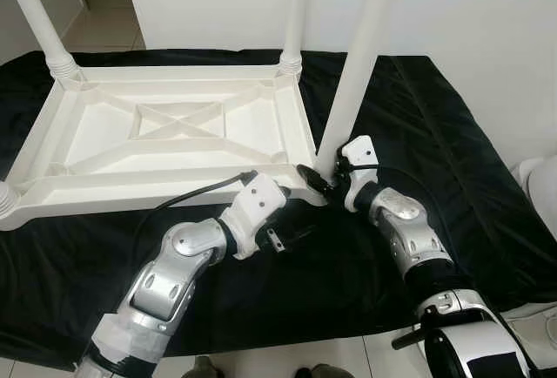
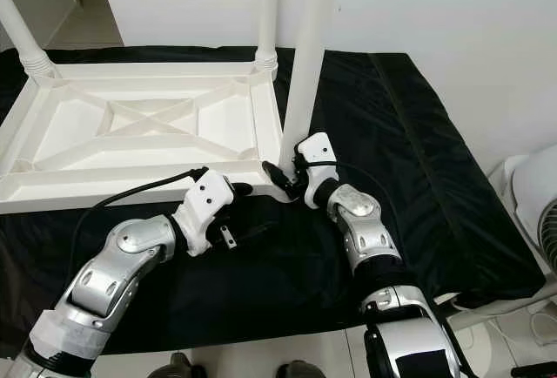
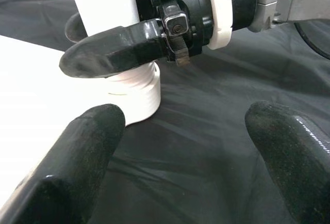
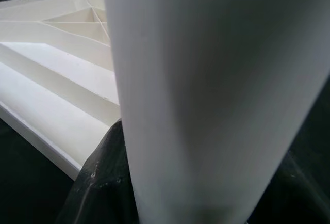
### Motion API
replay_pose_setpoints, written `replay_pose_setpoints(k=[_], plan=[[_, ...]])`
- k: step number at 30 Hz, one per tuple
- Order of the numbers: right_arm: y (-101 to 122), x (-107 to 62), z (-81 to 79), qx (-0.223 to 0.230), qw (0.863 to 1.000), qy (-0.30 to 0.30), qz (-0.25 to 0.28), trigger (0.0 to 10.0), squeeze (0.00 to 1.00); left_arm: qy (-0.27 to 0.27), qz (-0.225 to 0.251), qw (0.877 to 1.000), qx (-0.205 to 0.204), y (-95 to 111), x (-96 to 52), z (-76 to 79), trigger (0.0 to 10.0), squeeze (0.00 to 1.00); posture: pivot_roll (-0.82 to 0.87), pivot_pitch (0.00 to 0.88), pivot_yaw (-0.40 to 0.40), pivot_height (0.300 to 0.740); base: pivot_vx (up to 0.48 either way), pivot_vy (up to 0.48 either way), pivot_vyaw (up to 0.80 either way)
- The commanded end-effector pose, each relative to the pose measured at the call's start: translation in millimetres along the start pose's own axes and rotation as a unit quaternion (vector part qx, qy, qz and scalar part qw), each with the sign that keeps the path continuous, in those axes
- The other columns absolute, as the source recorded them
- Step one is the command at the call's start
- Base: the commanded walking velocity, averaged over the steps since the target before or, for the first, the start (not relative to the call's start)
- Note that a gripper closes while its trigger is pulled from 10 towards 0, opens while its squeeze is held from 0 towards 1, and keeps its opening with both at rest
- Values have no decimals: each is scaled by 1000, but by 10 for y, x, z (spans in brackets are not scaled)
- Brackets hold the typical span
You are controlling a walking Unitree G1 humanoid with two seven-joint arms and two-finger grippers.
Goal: Building children table
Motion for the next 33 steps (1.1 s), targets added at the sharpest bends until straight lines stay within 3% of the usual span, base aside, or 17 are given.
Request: replay_pose_setpoints(k=[1,5,6,11,20,22,25,29,33], plan=[[-157,-37,-46,1,1000,8,-27,0,0,25,-2,1000,2,3,-4,-55,10000,0,-30,52,-3,740,0,0,0],[-171,-43,-34,6,1000,4,-27,0,0,24,-2,1000,3,6,1,-56,10000,0,-35,51,4,740,0,0,0],[-168,-48,-19,24,999,-3,-24,10000,0,22,-2,1000,3,9,6,-56,10000,0,-37,52,3,740,0,0,0],[-92,-42,18,56,998,-35,-7,10000,0,22,-2,1000,4,4,7,-54,10000,0,-37,55,2,740,0,0,0],[-75,8,9,62,993,-103,-18,10000,0,24,-2,1000,2,-1,3,-49,10000,0,-35,57,-3,740,0,0,0],[-123,40,-6,91,981,-169,-41,10000,0,24,-3,1000,1,-7,-1,-43,10000,0,-37,59,-5,740,0,0,0],[-186,43,-67,97,957,-264,-78,10000,0,22,-3,1000,0,-13,6,-22,10000,0,-36,60,-9,740,0,0,0],[-178,24,-76,106,941,-309,-86,10000,0,22,-3,1000,0,-13,6,-17,10000,0,-36,60,-9,740,0,0,0],[-7,105,-190,123,952,-277,-50,10000,0,19,-3,1000,-2,-20,5,3,10000,0,-34,58,-10,740,0,0,0]])
Point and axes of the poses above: a point about 5 cm out from each wrist's last joint towards the gripper, its own x axis pointing out of the wrist towards the gripper, its own y axis along the axis of the wrist's last joint, z = x × y, the point moved 5 cm from there along x, pointing out of the wrist towards the gripper, and after that the axes turned 9 degrees about -x, right-handed, at the moved point
